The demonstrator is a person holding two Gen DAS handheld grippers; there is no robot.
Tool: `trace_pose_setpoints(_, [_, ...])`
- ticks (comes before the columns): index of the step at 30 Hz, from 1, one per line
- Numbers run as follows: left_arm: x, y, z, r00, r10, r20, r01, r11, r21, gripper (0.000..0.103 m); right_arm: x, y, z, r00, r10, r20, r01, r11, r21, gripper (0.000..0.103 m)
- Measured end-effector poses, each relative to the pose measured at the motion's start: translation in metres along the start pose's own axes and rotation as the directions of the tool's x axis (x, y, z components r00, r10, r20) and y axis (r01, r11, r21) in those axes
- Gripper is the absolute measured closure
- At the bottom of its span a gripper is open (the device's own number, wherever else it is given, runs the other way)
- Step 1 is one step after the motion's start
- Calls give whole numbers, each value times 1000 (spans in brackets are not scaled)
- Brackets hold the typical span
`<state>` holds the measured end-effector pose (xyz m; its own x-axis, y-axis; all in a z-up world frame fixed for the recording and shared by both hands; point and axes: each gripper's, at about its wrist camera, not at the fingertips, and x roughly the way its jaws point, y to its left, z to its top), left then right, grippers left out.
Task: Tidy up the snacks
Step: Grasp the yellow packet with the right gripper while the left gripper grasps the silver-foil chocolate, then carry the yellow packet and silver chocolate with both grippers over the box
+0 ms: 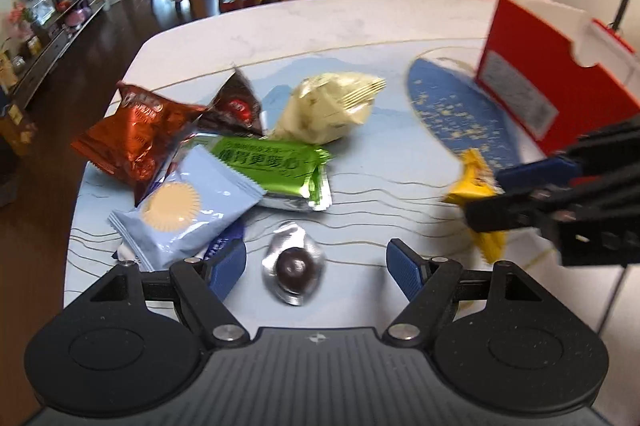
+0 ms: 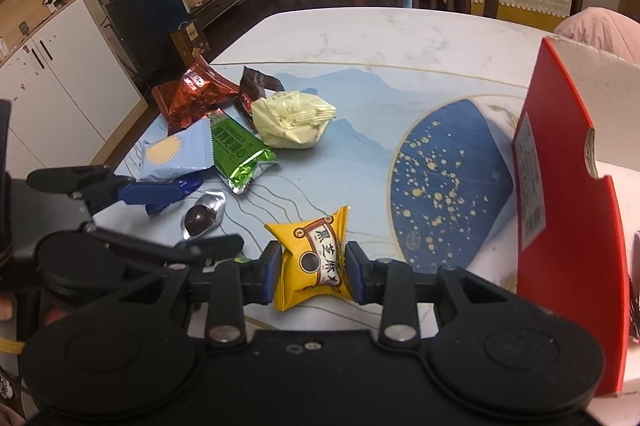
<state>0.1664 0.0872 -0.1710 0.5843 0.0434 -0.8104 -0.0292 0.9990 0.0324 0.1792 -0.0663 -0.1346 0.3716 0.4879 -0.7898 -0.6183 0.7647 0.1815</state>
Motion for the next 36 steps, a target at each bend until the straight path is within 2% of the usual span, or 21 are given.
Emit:
trace_pose_setpoints(2, [6,2,1,1000,3,-20,-3,1000,3,35,0,0,-1,1000,2,-2,-2,1000,5,70])
trace_pose_setpoints(6, [6,5,1,1000,2,-21,-3,1000,-16,44,0,0,-2,1000,3,0,-3,1000,6,70])
trace_pose_setpoints(11, [1,5,-1,1000,15,-14,-15,999,-32,69,1,0,-2,1000,1,0,-1,1000,8,70])
trace_pose_setpoints(16, [0,-1,0,998,52,-18,-52,998,-18,69,-5,4,-3,1000,-6,13,6,1000,-4,70])
trace_pose_setpoints(22, [-13,-1,-2,998,48,-32,-50,997,-61,69,-21,8,-8,999,-9,34,9,1000,-8,70])
trace_pose_setpoints(30, [-45,-16,1,999,15,-47,-20,995,-101,70,-55,9,-16,997,-17,78,17,1000,2,71])
trace_pose_setpoints(36, [-75,-38,11,1000,-24,-2,24,996,-84,69,-90,2,-21,989,-38,145,36,999,18,71])
